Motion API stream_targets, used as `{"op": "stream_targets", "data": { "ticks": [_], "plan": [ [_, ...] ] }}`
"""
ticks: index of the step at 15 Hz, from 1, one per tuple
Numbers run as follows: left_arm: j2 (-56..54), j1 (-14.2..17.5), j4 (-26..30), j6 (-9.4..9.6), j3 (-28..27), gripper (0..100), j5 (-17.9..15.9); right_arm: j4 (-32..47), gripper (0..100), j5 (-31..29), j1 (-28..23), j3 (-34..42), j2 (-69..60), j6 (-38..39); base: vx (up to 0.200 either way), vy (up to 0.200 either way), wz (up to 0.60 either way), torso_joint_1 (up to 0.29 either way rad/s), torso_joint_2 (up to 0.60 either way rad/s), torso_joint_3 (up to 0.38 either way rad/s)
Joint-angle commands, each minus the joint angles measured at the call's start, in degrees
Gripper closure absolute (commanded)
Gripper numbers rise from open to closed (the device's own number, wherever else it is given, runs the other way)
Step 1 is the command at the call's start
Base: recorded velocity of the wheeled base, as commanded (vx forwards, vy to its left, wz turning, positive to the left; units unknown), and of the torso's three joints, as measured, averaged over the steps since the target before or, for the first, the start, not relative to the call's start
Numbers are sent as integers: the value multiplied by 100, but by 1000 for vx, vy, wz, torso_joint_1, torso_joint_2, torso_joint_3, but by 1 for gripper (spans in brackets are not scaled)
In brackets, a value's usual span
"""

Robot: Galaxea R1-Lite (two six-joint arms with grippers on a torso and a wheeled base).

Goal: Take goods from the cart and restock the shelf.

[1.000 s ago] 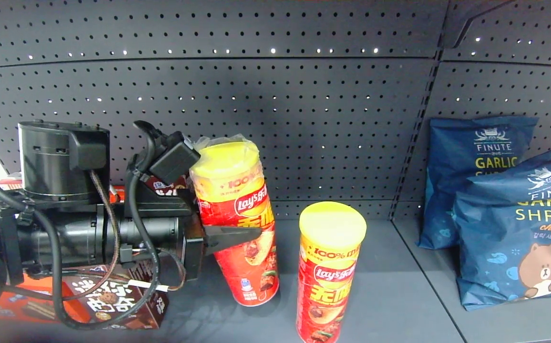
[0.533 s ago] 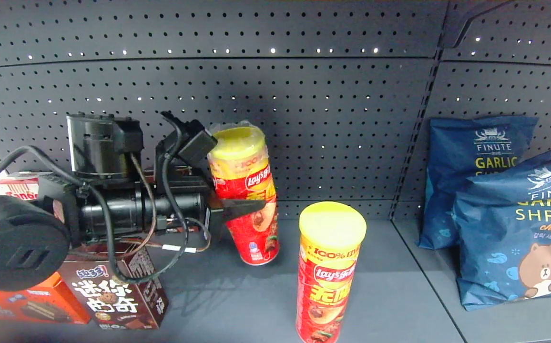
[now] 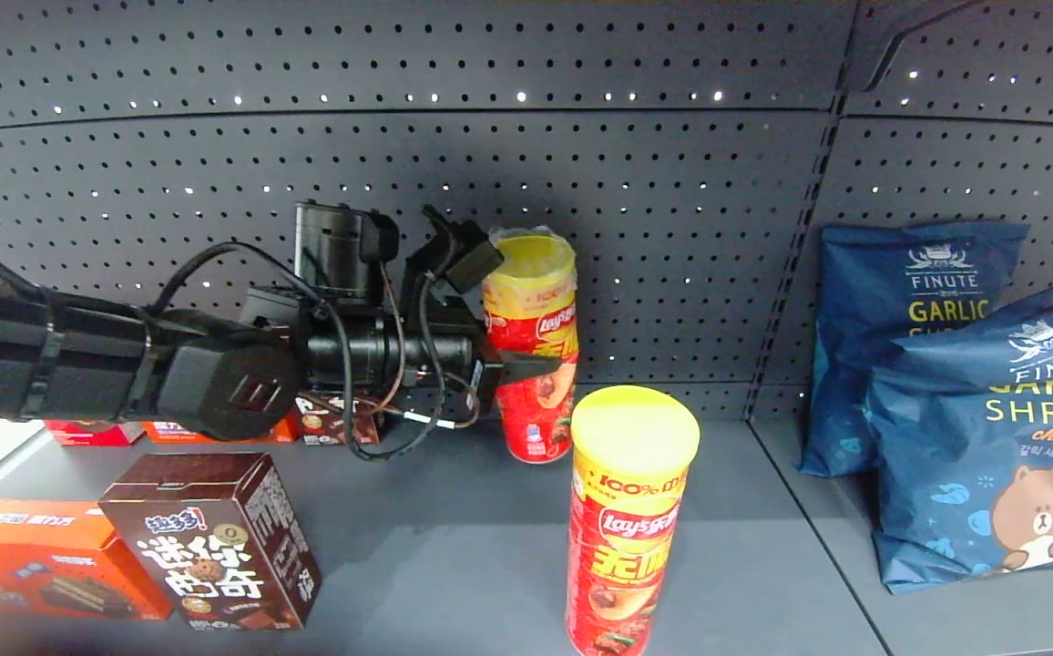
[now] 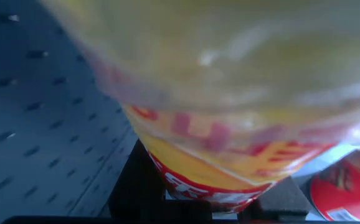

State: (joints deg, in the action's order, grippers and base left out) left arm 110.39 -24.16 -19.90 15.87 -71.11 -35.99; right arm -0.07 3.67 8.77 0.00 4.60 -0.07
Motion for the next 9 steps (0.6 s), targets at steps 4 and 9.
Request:
{"op": "stream_targets", "data": {
  "ticks": [4,9],
  "plan": [
    [651,-10,-14,443,-351,100,-207,-1,0,2,2,0,24,-1,0,0,0,0,0,0],
    [879,26,-23,496,-421,100,-207,-1,0,2,2,0,24,-1,0,0,0,0,0,0]
  ]
}}
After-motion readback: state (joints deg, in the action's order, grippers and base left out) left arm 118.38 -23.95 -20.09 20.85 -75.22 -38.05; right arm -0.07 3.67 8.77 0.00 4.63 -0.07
